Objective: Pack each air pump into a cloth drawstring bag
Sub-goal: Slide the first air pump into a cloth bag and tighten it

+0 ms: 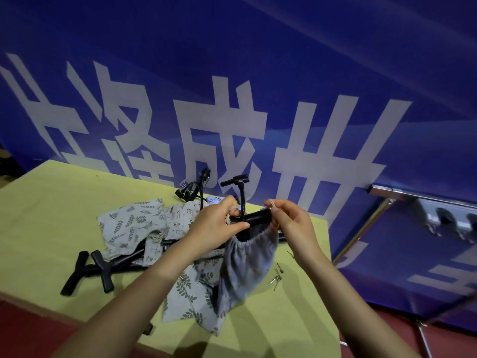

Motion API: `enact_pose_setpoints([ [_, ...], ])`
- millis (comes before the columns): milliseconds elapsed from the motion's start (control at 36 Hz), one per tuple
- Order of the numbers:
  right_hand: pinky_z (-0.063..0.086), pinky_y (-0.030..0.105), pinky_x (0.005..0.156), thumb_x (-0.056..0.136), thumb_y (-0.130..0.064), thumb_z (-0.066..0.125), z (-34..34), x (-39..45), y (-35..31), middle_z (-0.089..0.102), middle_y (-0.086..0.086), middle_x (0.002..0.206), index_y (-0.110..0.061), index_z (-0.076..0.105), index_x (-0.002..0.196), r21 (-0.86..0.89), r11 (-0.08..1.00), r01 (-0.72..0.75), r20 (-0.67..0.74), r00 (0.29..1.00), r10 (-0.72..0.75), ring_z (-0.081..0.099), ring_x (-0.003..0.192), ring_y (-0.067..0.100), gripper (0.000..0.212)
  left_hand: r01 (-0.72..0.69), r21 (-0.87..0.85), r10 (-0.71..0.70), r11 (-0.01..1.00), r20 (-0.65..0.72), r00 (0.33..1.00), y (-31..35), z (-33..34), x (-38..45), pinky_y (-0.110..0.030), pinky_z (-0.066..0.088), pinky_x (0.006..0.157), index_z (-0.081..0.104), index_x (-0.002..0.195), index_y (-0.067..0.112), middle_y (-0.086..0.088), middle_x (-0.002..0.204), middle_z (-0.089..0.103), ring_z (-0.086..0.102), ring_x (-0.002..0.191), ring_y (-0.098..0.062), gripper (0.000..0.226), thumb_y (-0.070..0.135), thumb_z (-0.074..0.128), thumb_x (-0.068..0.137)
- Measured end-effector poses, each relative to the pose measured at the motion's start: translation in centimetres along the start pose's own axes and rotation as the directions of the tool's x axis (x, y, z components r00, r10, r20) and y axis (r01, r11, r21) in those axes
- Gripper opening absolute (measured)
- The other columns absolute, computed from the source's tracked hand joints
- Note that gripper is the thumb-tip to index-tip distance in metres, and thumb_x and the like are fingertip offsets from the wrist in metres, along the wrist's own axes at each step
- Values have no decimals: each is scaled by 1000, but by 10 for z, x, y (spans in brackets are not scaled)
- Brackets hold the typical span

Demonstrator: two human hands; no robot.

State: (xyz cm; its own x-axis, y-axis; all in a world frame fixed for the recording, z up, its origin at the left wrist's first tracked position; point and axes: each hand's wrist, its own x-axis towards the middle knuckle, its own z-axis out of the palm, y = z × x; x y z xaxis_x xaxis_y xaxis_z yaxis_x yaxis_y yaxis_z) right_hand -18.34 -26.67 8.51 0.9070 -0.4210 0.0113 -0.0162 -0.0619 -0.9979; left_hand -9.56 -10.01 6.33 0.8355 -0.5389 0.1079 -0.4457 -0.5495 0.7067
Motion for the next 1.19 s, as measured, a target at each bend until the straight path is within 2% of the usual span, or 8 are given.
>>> enact_pose_setpoints([
  [139,47,22,54,99,-4,44,15,2,-10,51,-2,57,-14,68,98,15,997,-73,69,995,72,49,50,11,27,-62,32,61,998,33,998,-4,-17,0,-40,49,77,44,87,20,15,83,60,62,86,-23,37,41,73,78],
  [417,42,25,43,98,-2,42,40,-17,25,50,8,59,-13,68,109,-53,977,-206,10,978,207,48,43,12,30,-61,-89,65,994,33,997,-37,-27,-19,-31,37,64,36,75,25,9,73,54,52,70,-17,40,39,74,78],
  [528,42,25,41,99,-2,41,58,-26,21,56,13,58,-12,68,107,-28,977,-213,-62,976,210,50,41,14,30,-90,-75,97,993,95,991,-37,-35,-17,-31,26,60,30,73,25,4,70,48,37,65,-16,45,32,74,81],
  [667,42,27,41,98,-1,38,62,-38,6,51,9,45,-13,67,104,59,983,-175,-157,971,183,49,40,18,32,-81,-88,95,993,170,981,-39,-42,-14,-29,34,64,35,75,24,13,77,56,49,74,-15,41,35,74,81],
  [833,45,27,44,98,-2,40,69,-33,-18,56,11,47,-15,68,90,-96,981,-168,-73,984,161,53,40,20,31,-123,-59,132,991,209,969,-28,-40,-10,-22,29,54,33,70,31,17,63,49,45,59,1,42,36,74,80],
  [972,48,27,50,96,3,36,72,-31,-28,60,11,53,-9,67,90,-144,982,-120,-92,990,108,55,42,19,35,-183,-41,187,982,284,940,-18,-34,-12,-31,31,59,36,76,26,8,69,47,42,62,-9,34,36,67,86],
  [1083,48,24,47,95,6,35,63,-32,-29,59,12,60,-6,69,89,21,996,-84,-159,984,86,58,49,18,37,14,-509,135,861,254,958,-15,-40,-17,-24,40,77,56,79,23,13,69,47,51,76,-7,21,35,49,95],
  [1194,50,19,66,91,8,46,63,-41,-25,64,0,65,-22,73,83,-101,995,15,-144,989,-30,60,67,10,41,59,-711,126,701,205,971,-14,-51,-17,-21,44,91,72,79,32,10,98,70,61,97,-9,43,22,35,98],
])
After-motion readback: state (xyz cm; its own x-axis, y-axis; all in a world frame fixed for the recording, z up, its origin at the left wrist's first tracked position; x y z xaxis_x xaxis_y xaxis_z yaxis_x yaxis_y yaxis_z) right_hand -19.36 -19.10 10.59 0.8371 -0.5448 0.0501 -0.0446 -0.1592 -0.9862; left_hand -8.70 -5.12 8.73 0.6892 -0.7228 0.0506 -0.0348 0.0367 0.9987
